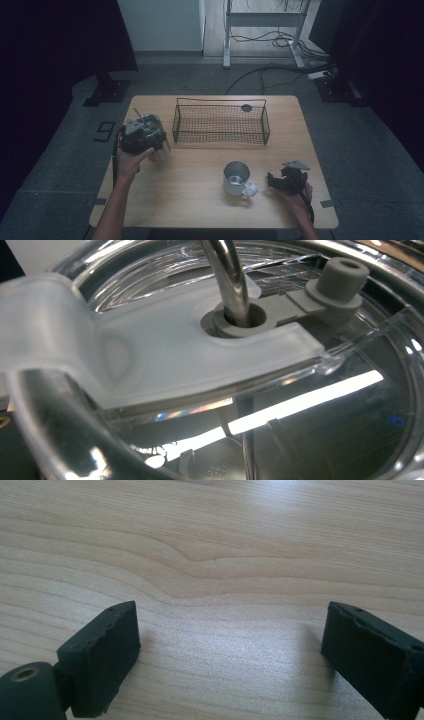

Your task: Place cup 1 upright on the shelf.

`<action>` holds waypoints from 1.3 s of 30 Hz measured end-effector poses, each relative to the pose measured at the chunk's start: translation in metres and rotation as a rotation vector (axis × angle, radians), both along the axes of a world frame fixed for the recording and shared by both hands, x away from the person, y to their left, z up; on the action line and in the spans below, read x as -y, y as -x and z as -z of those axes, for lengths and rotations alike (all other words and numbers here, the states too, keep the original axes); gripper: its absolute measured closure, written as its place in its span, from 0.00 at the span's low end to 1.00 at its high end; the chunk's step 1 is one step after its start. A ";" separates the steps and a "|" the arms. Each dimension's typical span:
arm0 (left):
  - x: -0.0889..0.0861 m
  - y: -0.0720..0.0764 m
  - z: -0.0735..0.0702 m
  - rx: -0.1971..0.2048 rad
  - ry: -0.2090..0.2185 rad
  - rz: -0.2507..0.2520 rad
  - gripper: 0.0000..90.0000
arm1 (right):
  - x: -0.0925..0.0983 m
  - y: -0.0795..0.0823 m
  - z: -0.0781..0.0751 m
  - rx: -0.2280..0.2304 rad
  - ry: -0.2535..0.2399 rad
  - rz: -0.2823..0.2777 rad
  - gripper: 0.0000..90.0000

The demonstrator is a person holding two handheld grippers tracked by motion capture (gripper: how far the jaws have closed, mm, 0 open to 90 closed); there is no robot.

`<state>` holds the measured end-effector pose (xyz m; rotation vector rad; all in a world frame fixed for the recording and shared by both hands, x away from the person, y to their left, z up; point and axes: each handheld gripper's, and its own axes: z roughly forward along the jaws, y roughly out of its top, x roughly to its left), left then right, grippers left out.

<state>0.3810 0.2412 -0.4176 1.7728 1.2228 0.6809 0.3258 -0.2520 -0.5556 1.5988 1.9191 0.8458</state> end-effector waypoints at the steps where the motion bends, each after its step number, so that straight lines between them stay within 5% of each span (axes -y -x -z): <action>1: 0.001 -0.001 -0.001 -0.003 0.000 0.000 0.04 | 0.000 0.000 0.000 0.000 0.000 0.000 0.09; 39: 0.025 -0.010 -0.041 0.037 0.026 -0.017 0.04 | 0.001 0.000 0.000 0.003 0.001 0.008 0.10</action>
